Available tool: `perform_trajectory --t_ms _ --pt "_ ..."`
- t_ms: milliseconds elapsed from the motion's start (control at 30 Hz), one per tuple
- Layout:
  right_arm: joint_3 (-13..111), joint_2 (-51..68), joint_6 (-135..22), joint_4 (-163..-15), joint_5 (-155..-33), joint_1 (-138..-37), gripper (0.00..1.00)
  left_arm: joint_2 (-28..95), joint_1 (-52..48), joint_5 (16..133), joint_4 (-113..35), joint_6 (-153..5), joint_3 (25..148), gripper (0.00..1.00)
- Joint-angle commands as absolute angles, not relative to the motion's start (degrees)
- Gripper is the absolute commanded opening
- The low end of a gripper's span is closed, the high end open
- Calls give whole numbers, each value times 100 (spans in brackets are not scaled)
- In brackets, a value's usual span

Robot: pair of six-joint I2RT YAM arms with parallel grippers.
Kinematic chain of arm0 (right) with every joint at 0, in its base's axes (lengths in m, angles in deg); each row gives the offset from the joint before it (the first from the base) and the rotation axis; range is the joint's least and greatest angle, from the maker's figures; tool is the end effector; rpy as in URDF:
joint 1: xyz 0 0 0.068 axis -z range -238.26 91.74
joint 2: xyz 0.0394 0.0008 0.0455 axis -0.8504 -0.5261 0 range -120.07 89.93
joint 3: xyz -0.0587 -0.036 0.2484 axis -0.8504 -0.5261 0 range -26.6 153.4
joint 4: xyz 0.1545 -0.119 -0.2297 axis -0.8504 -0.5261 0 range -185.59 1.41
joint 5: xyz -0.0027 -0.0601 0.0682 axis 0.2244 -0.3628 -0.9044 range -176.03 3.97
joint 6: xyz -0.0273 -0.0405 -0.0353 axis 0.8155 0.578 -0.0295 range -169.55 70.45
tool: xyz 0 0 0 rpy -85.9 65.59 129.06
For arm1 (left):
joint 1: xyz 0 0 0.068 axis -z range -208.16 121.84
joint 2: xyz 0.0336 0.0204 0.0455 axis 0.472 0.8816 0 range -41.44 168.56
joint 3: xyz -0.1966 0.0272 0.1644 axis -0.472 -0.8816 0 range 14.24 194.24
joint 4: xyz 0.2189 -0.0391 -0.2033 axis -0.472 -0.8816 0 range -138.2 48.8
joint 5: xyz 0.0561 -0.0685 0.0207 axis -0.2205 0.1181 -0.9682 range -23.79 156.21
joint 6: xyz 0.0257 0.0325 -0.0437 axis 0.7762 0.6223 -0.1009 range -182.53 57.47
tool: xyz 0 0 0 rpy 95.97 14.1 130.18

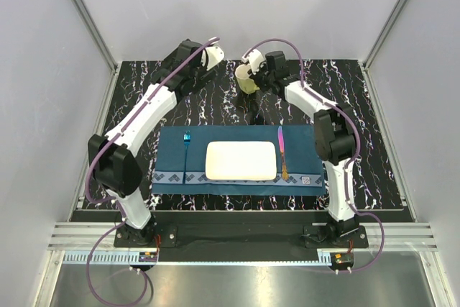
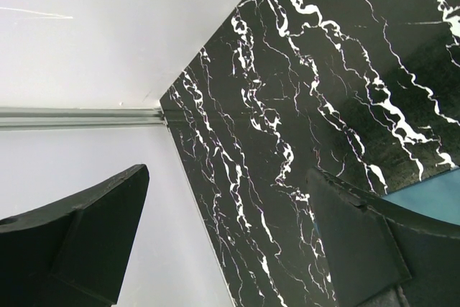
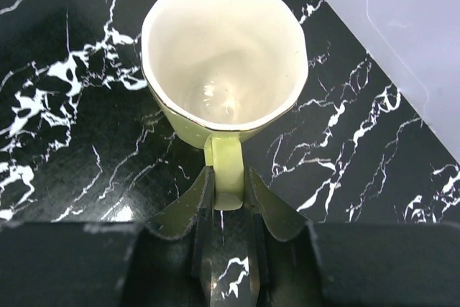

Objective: Set the dinner table for one person
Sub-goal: Move the cup to the center of the board.

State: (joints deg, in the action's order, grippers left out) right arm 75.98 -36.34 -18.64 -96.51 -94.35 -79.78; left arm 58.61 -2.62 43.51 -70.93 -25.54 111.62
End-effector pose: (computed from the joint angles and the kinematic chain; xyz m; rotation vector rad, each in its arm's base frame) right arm 0.5137 0.2095 0.1913 -1.0114 1.8594 0.0564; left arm 0.4136 -0.1787 0.3429 0.9011 1.9351 0.5401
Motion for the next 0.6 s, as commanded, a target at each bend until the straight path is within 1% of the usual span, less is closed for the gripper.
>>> perform_trajectory --t_ms 0,567 --pt "7422 -3057 -1721 -9333 -9210 -7900 0 5532 -311 4468 -6748 -2606 11101 99" --pt "6375 -2459 -1668 -9316 -8999 -7575 0 5445 -338 4503 -6721 -2597 11030 99"
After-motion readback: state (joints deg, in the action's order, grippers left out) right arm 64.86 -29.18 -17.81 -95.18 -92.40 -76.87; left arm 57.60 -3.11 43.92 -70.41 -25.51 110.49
